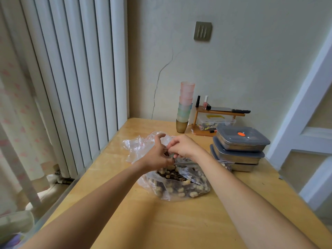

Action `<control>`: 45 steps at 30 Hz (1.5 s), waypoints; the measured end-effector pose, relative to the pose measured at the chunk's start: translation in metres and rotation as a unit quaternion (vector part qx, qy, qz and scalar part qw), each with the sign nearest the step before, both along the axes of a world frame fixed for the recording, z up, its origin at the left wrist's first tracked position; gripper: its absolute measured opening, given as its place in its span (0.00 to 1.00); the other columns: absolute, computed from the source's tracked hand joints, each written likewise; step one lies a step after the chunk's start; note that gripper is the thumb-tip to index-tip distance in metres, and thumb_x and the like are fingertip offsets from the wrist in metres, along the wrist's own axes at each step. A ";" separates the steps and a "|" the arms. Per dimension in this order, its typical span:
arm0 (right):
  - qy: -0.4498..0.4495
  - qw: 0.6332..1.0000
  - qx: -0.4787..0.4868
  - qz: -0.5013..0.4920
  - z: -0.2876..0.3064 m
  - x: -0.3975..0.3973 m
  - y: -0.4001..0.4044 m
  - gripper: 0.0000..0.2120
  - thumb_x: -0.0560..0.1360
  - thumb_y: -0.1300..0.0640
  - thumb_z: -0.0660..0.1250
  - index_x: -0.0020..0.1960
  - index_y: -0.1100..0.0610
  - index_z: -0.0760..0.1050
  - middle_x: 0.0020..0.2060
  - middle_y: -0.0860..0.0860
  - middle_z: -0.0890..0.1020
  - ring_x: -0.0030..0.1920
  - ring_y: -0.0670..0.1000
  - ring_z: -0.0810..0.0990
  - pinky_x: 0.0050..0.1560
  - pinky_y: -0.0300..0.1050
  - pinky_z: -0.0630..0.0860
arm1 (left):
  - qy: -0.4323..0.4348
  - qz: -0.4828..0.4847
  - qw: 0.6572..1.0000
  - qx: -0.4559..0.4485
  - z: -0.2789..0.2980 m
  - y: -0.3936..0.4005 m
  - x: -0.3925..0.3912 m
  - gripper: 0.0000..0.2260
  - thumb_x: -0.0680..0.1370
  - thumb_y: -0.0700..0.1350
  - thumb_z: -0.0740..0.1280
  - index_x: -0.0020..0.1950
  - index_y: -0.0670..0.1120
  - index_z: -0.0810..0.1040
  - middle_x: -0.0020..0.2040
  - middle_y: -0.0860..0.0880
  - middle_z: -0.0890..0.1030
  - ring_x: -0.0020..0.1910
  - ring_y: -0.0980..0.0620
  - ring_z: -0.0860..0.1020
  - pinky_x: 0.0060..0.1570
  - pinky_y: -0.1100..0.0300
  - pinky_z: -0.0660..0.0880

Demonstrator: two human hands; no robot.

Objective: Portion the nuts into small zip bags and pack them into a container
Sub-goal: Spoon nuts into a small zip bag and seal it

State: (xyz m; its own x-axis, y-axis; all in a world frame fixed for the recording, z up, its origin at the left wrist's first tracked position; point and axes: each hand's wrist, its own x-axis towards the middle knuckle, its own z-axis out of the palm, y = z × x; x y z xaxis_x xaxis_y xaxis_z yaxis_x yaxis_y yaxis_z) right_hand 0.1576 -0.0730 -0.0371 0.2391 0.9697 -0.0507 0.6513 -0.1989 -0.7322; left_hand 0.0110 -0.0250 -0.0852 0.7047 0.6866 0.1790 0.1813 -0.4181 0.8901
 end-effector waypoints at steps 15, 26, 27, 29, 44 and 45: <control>-0.108 0.992 0.010 0.066 0.004 0.003 -0.006 0.10 0.77 0.62 0.63 0.51 0.50 0.80 0.42 0.46 0.83 0.42 0.46 0.79 0.41 0.40 0.73 | 0.018 0.105 0.988 0.109 -0.005 0.016 -0.013 0.15 0.71 0.45 0.80 0.54 0.48 0.79 0.43 0.51 0.84 0.41 0.61 0.81 0.40 0.70 0.74; -0.140 0.988 0.036 0.062 -0.007 0.013 -0.010 0.05 0.76 0.56 0.76 0.42 0.50 0.82 0.36 0.43 0.81 0.39 0.42 0.77 0.42 0.40 0.72 | -0.008 0.098 0.994 -0.036 -0.006 0.016 -0.013 0.08 0.73 0.44 0.78 0.45 0.40 0.84 0.35 0.49 0.83 0.33 0.58 0.77 0.34 0.68 0.72; -0.152 0.986 0.037 0.060 -0.007 0.012 -0.010 0.06 0.76 0.56 0.75 0.42 0.49 0.81 0.36 0.43 0.80 0.39 0.43 0.77 0.40 0.39 0.71 | -0.004 0.100 0.994 -0.042 -0.006 0.016 -0.012 0.08 0.74 0.45 0.78 0.45 0.41 0.85 0.35 0.49 0.83 0.33 0.57 0.77 0.34 0.67 0.72; -0.165 0.984 0.041 0.057 -0.006 0.011 -0.011 0.05 0.78 0.56 0.73 0.44 0.49 0.80 0.38 0.42 0.79 0.42 0.45 0.77 0.39 0.37 0.69 | -0.005 0.109 0.994 -0.028 -0.005 0.015 -0.012 0.08 0.75 0.47 0.77 0.45 0.42 0.85 0.35 0.47 0.83 0.32 0.56 0.77 0.35 0.64 0.73; 0.062 0.997 0.027 -0.030 -0.023 0.079 -0.079 0.08 0.80 0.58 0.71 0.58 0.59 0.79 0.54 0.56 0.86 0.53 0.53 0.84 0.52 0.50 0.83 | -0.030 0.061 0.997 -0.026 -0.006 -0.043 0.053 0.15 0.78 0.47 0.72 0.62 0.46 0.76 0.53 0.48 0.81 0.50 0.49 0.83 0.53 0.52 0.81; 0.073 0.996 0.028 -0.049 -0.025 0.087 -0.087 0.08 0.80 0.58 0.71 0.58 0.59 0.79 0.54 0.57 0.86 0.52 0.53 0.84 0.48 0.47 0.83 | -0.022 0.067 0.998 0.001 -0.005 -0.049 0.059 0.16 0.78 0.46 0.71 0.64 0.46 0.74 0.54 0.48 0.80 0.51 0.49 0.82 0.52 0.55 0.80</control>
State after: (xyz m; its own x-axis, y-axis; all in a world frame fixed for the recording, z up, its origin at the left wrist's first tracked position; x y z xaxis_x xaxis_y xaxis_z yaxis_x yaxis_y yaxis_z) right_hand 0.2447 -0.1599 -0.0618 0.3270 0.9443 -0.0381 0.5158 -0.2121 -0.8300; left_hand 0.0704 -0.0738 -0.0906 0.5979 0.7738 0.2092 0.1975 -0.3951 0.8972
